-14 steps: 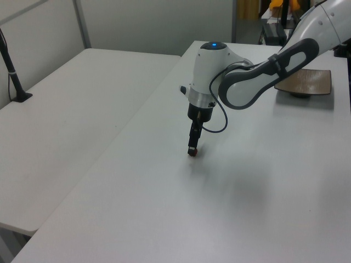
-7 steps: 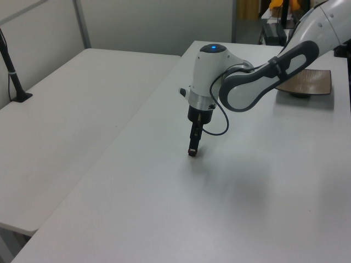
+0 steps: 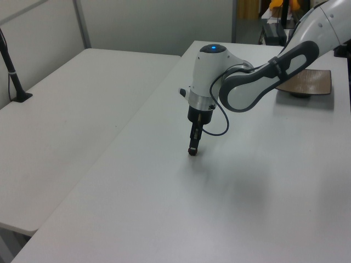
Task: Strawberries on a ceramic plate
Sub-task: 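Lower the gripper around the strawberry and close on it, then lift the strawberry and carry it over the brown square plate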
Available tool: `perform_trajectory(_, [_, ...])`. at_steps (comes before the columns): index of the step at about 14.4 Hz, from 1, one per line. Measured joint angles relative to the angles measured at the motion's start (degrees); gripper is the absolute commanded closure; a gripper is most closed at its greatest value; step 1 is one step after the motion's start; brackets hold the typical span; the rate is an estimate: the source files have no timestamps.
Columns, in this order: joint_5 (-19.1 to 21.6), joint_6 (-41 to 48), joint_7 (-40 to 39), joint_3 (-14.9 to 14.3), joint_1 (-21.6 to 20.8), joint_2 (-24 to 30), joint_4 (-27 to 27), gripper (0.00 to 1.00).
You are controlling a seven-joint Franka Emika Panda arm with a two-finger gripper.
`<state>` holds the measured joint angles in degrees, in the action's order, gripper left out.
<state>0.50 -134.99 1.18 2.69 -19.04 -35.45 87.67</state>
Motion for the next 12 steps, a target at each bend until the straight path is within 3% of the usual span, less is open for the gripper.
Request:
perform_trajectory(7, [0.0,0.0,0.0,0.0,0.0,0.7,-1.1,0.87])
perform_trajectory(12, [0.0,7.4,0.1,-0.2,0.5,7.0,-1.5,0.87])
